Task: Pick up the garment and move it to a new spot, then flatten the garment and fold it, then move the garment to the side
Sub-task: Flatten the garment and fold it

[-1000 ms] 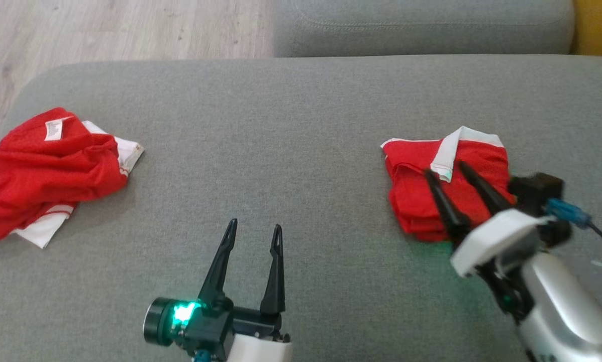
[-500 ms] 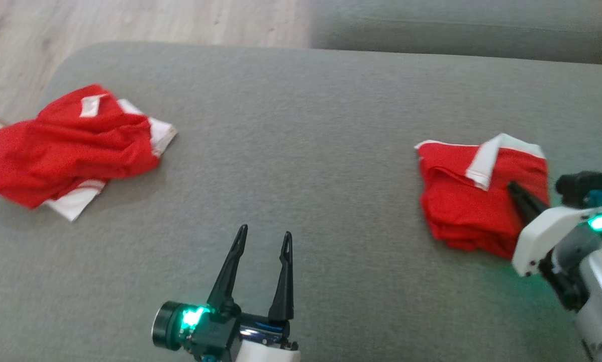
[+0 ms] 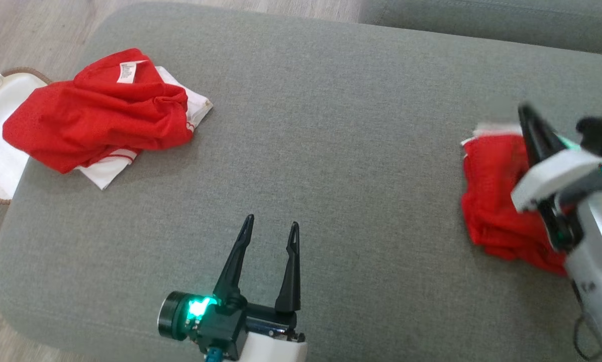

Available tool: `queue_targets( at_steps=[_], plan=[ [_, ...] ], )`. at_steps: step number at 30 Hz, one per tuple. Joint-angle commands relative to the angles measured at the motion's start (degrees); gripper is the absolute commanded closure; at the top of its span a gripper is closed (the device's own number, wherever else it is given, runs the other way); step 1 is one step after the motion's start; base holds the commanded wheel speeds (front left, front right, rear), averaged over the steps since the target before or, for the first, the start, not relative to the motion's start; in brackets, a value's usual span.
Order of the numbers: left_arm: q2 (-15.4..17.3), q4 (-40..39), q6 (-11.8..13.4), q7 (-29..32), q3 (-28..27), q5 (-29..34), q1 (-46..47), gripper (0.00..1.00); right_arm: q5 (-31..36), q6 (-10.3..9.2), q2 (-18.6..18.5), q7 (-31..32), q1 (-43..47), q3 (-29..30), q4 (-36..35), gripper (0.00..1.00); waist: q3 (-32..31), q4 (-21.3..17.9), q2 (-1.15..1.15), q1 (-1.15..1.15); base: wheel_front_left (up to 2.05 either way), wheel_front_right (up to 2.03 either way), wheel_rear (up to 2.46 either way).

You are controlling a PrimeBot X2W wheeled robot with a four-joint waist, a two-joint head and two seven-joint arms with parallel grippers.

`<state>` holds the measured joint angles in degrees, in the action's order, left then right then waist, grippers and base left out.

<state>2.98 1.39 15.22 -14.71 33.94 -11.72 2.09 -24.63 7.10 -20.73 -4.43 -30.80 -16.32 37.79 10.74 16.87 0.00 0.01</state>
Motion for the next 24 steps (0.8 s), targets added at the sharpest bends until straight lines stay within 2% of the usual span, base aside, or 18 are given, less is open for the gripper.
queue_targets(
  at_steps=[1, 3, 4, 5, 6, 7, 9, 13, 17, 20, 24],
  plan=[
    [-0.1, -1.8, 0.5, -0.3, -1.2, -0.2, 1.4, 0.00, 0.5, 0.39, 0.5, -3.9, -1.4, -0.5, -1.1, 1.00, -0.5, -0.5, 0.00, -0.01, 0.00, 0.00, 0.00],
    [-0.1, -1.5, 0.7, -0.3, -1.5, -0.1, 1.1, 0.00, 0.2, 0.39, 1.8, -7.4, -1.3, 0.4, -0.8, 1.00, -1.4, -1.4, 0.00, -0.01, 0.00, 0.00, 0.00],
    [-0.1, -1.4, 0.8, -0.3, -1.8, -0.1, 0.9, 0.00, 0.0, 0.39, 2.5, -8.5, -0.8, 0.6, -1.1, 0.92, -2.0, -1.9, 0.00, -0.01, 0.00, 0.00, 0.00],
    [-0.1, -1.1, 1.0, -0.3, -2.2, -0.1, 0.6, 0.00, -0.5, 0.39, 3.3, -9.3, 0.1, 1.0, -1.8, 0.79, -2.8, -2.5, 0.00, -0.01, 0.00, 0.00, 0.00],
    [-0.1, -1.0, 1.3, -0.3, -2.8, -0.1, 0.2, 0.00, -1.0, 0.39, 4.0, -9.9, 1.3, 1.8, -2.8, 0.58, -3.5, -3.3, 0.00, -0.01, 0.00, 0.00, 0.00],
    [-0.1, -0.9, 1.6, -0.3, -3.6, -0.2, -0.3, 0.00, -1.2, 0.39, 4.8, -10.2, 2.8, 2.3, -4.2, 0.00, -4.4, -4.3, 0.00, -0.01, 0.00, 0.00, 0.00],
    [-0.1, -0.8, 1.8, -0.3, -4.3, -0.2, -0.9, 0.00, -1.2, 0.39, 5.5, -10.4, 4.6, 2.9, -5.7, 0.00, -5.1, -5.2, 0.00, -0.01, 0.00, 0.00, 0.00],
    [-0.1, -0.5, 2.4, -0.3, -7.9, 0.7, -3.8, 0.00, 2.5, 0.39, 8.4, -10.5, 13.8, 6.6, -15.9, 0.00, -8.8, -9.3, 0.00, -0.01, 0.00, 0.00, 0.00],
    [0.1, -0.9, 1.3, -0.3, -10.4, 2.2, -6.5, 0.00, 4.2, 0.39, 11.6, -10.5, 23.5, 9.7, -24.5, 0.00, -11.4, -12.2, 0.00, -0.01, 0.00, 0.00, 0.00],
    [0.2, -1.5, 0.6, -0.3, -11.9, 3.3, -8.3, 0.00, 5.3, 0.39, 12.4, -10.6, 29.3, 9.7, -28.3, 0.00, -13.0, -13.5, 0.00, -0.01, 0.00, 0.00, 0.00],
    [0.3, -1.6, 0.0, -0.3, -13.5, 4.5, -11.0, 0.00, 8.9, 0.39, 12.6, -10.6, 35.6, 9.6, -29.2, 0.00, -15.1, -14.0, 0.00, -0.01, 0.00, 0.00, 0.00]
  ],
)
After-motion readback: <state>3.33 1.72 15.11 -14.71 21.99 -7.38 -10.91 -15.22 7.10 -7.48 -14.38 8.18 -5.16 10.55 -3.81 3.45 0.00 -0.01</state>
